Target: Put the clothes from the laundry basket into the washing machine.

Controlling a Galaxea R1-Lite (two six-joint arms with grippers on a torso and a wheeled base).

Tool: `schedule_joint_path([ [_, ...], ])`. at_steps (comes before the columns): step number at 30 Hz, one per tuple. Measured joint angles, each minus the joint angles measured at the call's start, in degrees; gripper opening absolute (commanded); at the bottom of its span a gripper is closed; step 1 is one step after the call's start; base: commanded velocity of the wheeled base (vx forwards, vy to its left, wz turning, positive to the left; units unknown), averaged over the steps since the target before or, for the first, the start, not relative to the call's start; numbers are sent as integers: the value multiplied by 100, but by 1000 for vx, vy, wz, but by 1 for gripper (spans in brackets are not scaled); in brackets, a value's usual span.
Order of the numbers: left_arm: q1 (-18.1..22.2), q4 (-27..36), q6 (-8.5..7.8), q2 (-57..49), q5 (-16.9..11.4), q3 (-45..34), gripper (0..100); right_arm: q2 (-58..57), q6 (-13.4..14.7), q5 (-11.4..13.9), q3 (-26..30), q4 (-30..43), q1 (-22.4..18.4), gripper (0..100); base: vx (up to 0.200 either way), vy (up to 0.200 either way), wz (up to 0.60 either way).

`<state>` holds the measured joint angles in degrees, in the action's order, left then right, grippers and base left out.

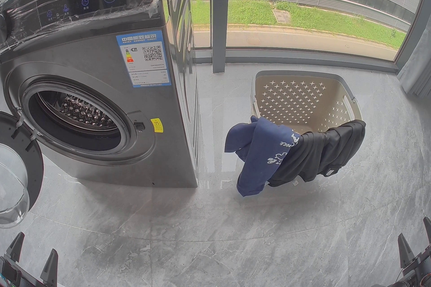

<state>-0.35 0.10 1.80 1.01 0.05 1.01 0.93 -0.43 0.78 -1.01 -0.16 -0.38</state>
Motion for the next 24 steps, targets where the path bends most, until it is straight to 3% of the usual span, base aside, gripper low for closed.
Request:
schedule_joint_path([
  [15,5,0,13,2,2,0,100,0,0,9,0,0,5,100,0,-200,0],
  [24,2,0,20,2,6,0,100,0,0,4,0,2,5,100,0,0,0],
])
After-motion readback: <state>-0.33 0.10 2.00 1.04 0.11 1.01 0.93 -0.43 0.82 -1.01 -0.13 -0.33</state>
